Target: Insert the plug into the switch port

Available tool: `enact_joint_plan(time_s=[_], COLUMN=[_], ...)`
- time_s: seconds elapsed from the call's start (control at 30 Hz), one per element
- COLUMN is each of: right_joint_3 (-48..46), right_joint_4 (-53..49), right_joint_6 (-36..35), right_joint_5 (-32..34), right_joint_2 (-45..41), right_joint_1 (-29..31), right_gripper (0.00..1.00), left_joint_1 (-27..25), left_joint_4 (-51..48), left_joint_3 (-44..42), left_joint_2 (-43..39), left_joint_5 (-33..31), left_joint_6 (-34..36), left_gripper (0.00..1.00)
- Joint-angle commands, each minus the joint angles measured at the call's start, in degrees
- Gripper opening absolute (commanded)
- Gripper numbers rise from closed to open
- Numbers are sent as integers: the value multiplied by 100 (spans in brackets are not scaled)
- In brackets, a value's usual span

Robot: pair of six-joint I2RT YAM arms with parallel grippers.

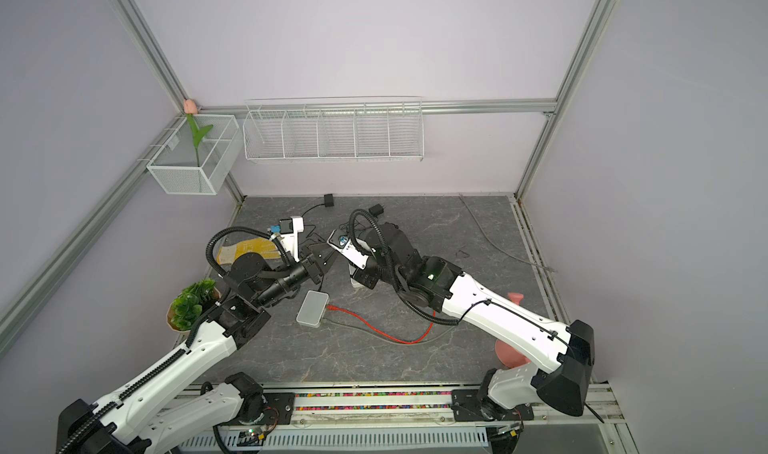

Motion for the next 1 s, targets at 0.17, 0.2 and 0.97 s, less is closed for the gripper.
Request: enact_joint_plan(time_s=[0.17, 0.2, 0.97], right_joint_3=[71, 131, 432], right_joint_4=[-288, -552, -1859], right_joint_6=[-72, -97, -453], right_joint_5=[139, 88, -757], right_joint_2=[49, 89, 3007], right_joint_1=[-528, -739, -2061], right_gripper=[7, 7, 7], left_joint_1=[-12, 14, 595], left_joint_4=[-791, -1158, -2531], left_joint_3=[71, 121, 1986], left_joint_2=[-256, -296, 4575], left_joint_5=[-515, -808, -599], left_joint_6=[333, 374, 900], left_gripper=[86, 86, 87])
